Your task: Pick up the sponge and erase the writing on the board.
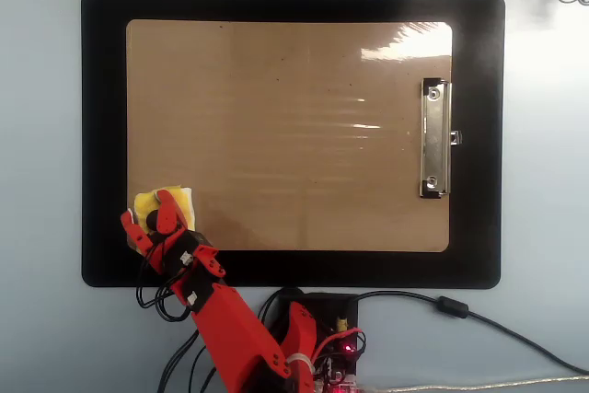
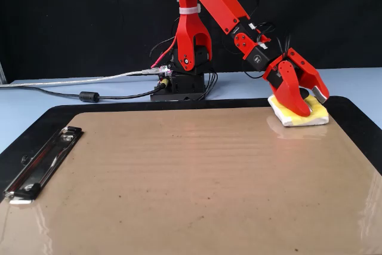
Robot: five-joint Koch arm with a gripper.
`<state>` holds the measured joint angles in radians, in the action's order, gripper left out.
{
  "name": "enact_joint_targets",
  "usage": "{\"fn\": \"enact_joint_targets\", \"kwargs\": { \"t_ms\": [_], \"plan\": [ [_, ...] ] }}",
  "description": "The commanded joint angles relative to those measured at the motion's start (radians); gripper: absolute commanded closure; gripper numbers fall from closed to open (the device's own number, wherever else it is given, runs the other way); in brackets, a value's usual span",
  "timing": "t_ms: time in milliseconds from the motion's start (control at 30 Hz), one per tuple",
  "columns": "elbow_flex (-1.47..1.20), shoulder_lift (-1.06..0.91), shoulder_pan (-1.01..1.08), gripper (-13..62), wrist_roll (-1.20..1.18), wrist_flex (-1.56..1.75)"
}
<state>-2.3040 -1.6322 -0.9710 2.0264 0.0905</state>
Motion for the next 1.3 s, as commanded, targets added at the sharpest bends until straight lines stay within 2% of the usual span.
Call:
{"fn": "enact_joint_targets", "kwargs": {
  "t_ms": [0,100,167,267,400,533,733,1267],
  "plan": [
    [0.101,-0.074,-0.003,16.2,0.040,0.000],
    [0.229,-0.143,0.097,16.3,0.032,-0.187],
    [0.255,-0.298,0.204,16.5,-0.011,-0.522],
    [0.264,-0.655,0.373,16.5,-0.324,-1.092],
    [0.256,-0.719,0.788,16.3,-0.738,-1.594],
    [0.152,-0.653,1.062,16.2,-0.839,-1.609],
    [-0.146,-0.658,1.060,15.6,-0.839,-1.603],
    [-0.166,-0.709,1.060,15.1,-0.839,-1.603]
  ]
}}
